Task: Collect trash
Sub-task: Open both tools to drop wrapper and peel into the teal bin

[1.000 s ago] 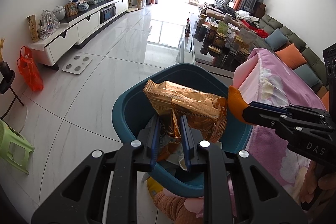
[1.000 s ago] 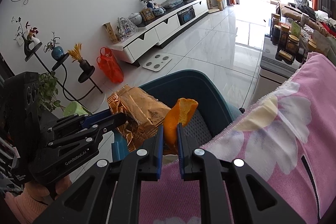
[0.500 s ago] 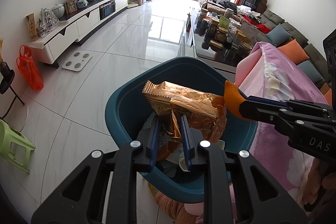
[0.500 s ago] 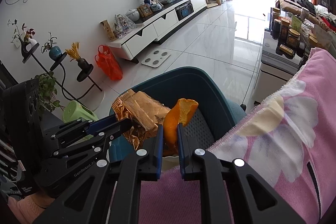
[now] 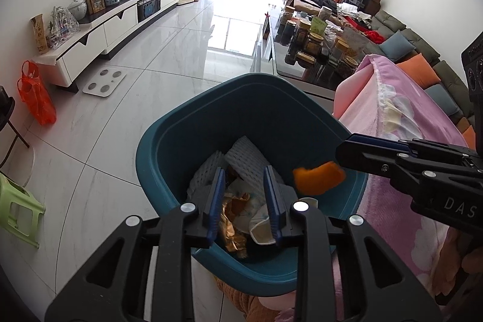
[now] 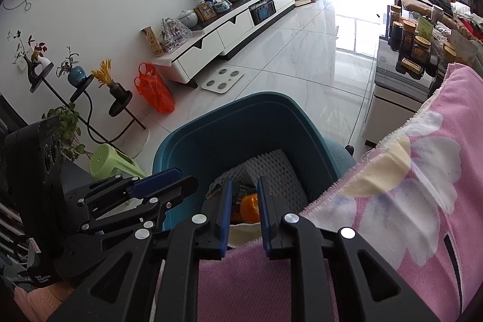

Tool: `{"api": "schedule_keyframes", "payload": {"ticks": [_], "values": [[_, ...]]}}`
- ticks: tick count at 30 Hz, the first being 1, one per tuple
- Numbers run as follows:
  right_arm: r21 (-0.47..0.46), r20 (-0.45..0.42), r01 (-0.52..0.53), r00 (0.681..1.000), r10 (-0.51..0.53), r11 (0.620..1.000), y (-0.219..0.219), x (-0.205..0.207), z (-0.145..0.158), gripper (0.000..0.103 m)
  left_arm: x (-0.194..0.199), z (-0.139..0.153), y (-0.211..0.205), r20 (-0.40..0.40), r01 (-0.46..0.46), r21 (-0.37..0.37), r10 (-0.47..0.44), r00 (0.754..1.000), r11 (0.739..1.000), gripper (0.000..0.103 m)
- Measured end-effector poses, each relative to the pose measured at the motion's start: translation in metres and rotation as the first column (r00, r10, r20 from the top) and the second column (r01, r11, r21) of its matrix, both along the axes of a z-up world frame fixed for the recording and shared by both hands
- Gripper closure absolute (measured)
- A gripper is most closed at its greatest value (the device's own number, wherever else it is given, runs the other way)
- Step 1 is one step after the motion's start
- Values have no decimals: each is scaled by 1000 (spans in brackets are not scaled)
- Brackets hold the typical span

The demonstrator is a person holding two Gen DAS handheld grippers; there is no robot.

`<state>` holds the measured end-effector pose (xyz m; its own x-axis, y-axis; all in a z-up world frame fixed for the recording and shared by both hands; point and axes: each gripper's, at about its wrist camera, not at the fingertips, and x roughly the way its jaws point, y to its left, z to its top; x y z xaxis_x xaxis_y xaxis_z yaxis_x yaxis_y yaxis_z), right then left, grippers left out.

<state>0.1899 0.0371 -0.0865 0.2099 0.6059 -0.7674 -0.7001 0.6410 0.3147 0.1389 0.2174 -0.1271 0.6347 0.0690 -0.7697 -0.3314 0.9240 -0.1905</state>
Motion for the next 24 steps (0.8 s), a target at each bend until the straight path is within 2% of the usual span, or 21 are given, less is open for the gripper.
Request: {"api": "schedule_keyframes", "payload": {"ticks": [3,5,7,9,12,14,16,18,21,24], "values": [[5,4,10,1000,-10,1000,-3,0,1,80,0,-3,0,-3,-5,-4,5,1000,1000,62],[15,8,16,1000,-16,1000,-6,-2,2,77,-2,-3,2,3,-10,-10,10,1000,1000,52],[25,16,21,1000,-22,999,-11,-3,5,75,-5,-1,1,13,-10,-5,10,1000,1000,47],[43,22,33,999,-34,999,-18,-5,7,67,-10,2,2,24,-12,0,12,1000,1000,34],[75,32,49,998,-52,996,-33,-8,12,59,-18,10,0,51,-15,16,14,999,1000,28],[88,47,55,997,-60,995,-41,-12,15,54,-27,16,-2,74,-18,18,17,997,1000,19],[100,69,59,995,-66,993,-50,-17,20,47,-40,23,-4,98,-16,26,14,995,1000,16],[110,93,60,993,-70,992,-59,-23,24,43,-47,31,-10,122,-15,36,10,992,999,7],[122,131,67,988,-83,990,-72,-34,28,28,-63,43,-22,165,-7,53,-2,986,999,6],[137,169,81,980,-103,987,-88,-45,33,24,-77,52,-31,206,-4,54,-8,978,999,6]]}}
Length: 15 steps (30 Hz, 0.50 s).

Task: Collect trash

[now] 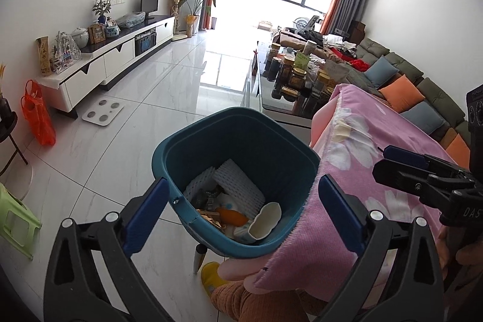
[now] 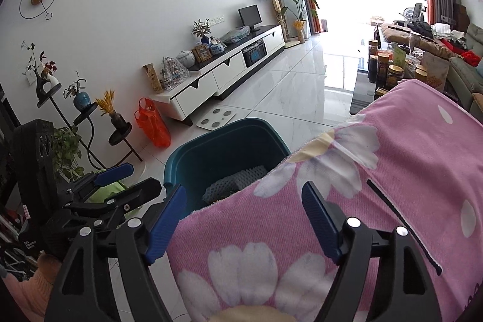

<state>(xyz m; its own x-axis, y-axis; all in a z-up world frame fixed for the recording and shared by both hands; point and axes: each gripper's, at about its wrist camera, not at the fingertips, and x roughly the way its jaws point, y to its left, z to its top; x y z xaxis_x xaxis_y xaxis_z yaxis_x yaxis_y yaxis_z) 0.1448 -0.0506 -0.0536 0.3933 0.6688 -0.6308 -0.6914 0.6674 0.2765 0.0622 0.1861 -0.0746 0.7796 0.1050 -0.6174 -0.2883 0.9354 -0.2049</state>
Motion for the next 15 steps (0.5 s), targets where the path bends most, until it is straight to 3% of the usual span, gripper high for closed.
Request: {"api": "schedule_keyframes", "payload": {"ticks": [2,8,15], "values": [[11,26,22,999,-23,1000,-12,-8,3,16,-9,6,-9,23,-2,7,2,1000,1000,6],[49,118,106,987,-112,993,-54,-32,10,8,-25,18,-43,84,29,44,-33,996,999,6],[61,242,279,927,-286,958,-109,-69,10,7,-35,33,-94,172,81,100,-98,980,992,6]]}}
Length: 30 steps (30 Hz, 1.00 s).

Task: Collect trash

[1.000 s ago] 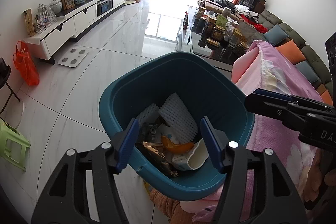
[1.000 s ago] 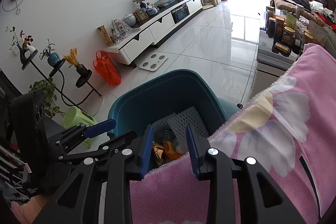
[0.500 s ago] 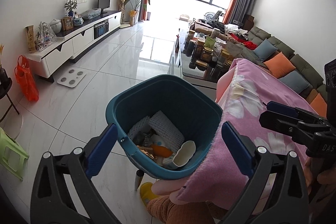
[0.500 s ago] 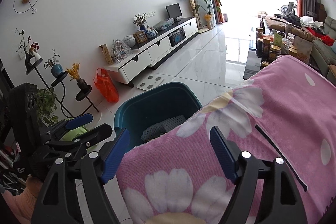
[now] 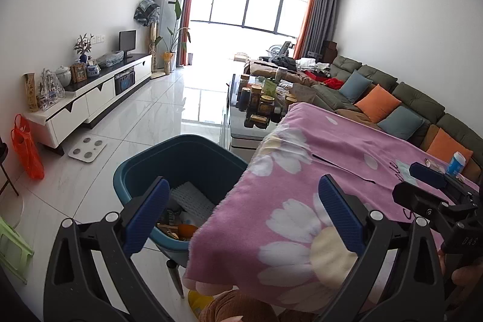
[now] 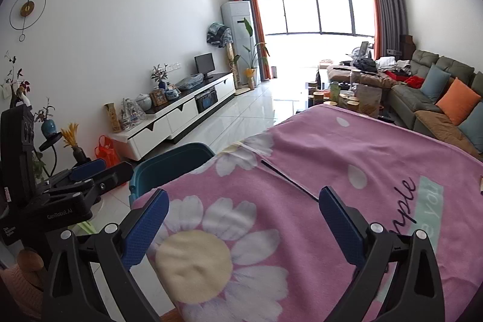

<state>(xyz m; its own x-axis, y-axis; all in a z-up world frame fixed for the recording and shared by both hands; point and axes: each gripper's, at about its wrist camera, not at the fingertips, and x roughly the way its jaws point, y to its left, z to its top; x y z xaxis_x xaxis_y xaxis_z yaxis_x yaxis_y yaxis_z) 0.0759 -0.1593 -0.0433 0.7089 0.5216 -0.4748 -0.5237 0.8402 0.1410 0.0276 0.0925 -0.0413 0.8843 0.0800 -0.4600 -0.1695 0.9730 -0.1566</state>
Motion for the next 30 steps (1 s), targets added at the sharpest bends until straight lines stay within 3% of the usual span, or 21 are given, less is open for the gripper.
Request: {"api": "schedule_keyframes", "payload": {"ticks": [5,12,23,30], "values": [[-3,51,142,989,-142,990,-43,-18,-2,7,2,13,-44,86,47,74,-53,995,996,6],[19,117,315,942,-315,949,-100,-38,1,7,10,21,-94,139,133,107,-147,979,985,6],[47,180,465,866,-466,884,-149,-61,5,7,16,20,-142,168,204,141,-226,959,969,6],[67,181,505,842,-508,860,-167,-69,5,7,18,17,-164,177,223,164,-251,951,961,6]]}}
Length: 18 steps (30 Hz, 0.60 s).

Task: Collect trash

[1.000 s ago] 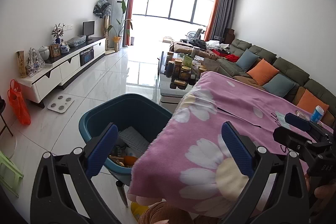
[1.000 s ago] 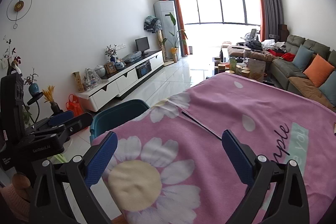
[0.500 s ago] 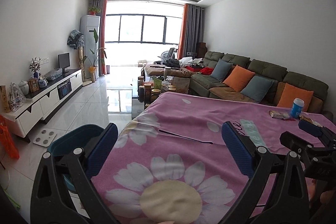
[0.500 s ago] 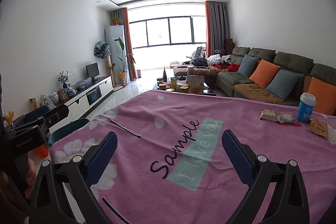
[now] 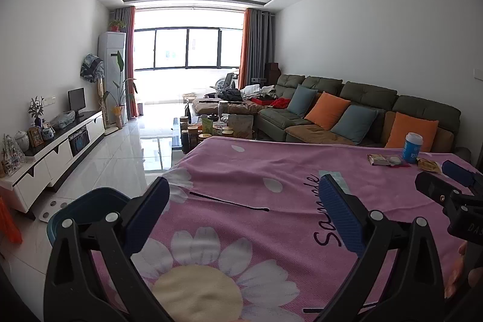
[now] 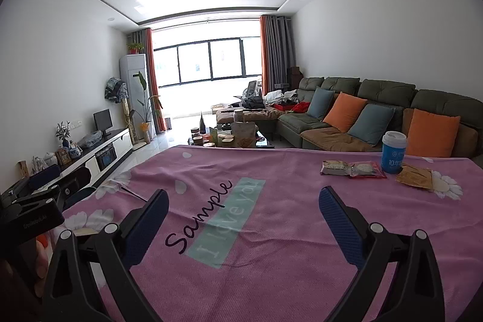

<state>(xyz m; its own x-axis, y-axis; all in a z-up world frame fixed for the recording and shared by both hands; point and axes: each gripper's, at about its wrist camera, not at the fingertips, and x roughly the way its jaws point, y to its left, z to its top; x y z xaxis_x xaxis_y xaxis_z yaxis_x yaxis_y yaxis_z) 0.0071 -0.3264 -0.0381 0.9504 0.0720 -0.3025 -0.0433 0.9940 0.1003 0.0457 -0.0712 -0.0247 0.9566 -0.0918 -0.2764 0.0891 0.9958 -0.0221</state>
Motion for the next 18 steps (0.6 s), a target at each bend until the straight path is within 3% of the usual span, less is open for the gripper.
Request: {"api": "schedule_keyframes", "payload": {"ticks": [18], "values": [[-21,17,25,1000,-25,999,-2,-9,7,7,-6,1,-9,23,-2,-2,2,1000,1000,6]]}}
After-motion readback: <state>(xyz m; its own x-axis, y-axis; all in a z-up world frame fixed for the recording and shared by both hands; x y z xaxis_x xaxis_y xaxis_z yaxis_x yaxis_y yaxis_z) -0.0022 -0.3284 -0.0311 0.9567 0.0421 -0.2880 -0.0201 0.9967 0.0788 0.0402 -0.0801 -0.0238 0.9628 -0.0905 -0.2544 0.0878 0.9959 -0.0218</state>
